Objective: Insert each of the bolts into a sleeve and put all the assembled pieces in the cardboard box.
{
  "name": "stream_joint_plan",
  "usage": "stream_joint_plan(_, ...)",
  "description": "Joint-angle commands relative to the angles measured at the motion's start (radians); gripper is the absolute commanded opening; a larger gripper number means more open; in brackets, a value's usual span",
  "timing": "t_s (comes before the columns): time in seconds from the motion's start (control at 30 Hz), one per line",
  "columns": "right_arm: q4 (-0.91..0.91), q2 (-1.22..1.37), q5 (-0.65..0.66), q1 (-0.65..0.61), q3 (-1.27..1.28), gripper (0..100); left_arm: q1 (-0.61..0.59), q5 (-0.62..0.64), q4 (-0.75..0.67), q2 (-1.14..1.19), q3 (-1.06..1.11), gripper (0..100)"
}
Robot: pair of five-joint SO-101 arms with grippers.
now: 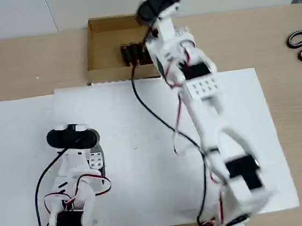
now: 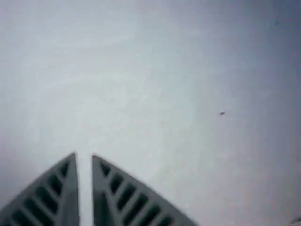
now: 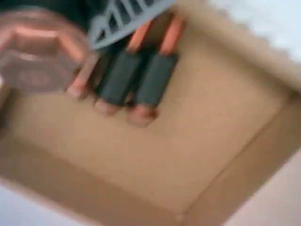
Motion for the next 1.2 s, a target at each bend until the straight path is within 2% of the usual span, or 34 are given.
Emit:
stream_joint_plan(0.0,-0.03,0.18,0.023,-0.001,-0.279,0.4,-0.002,0.0,0.003,-0.009,-0.004,1)
stream_joint_plan(0.23,-0.021,0.486,0.025,-0.045,-0.611,0.8,-0.003,0.0,0.006,-0.009,-0.004,1)
stream_joint_plan(0.37,-0.019,0.579,0.089,-0.062,-0.683,0.9,-0.003,0.0,0.006,-0.009,-0.004,1)
stream_joint_plan(0.5,-0.019,0.613,0.106,-0.071,-0.694,2.3,-0.003,0.0,0.006,-0.009,-0.004,1)
stream_joint_plan(0.73,0.047,0.613,0.107,-0.074,-0.694,23.2,-0.003,0.0,0.006,-0.009,-0.004,1)
stream_joint_plan(1.0,0.059,0.611,0.178,-0.071,-0.747,23.4,-0.003,0.0,0.006,-0.009,-0.004,1)
stream_joint_plan(1.17,0.179,0.611,0.189,-0.071,-0.862,23.4,-0.003,0.0,0.008,-0.009,-0.004,1)
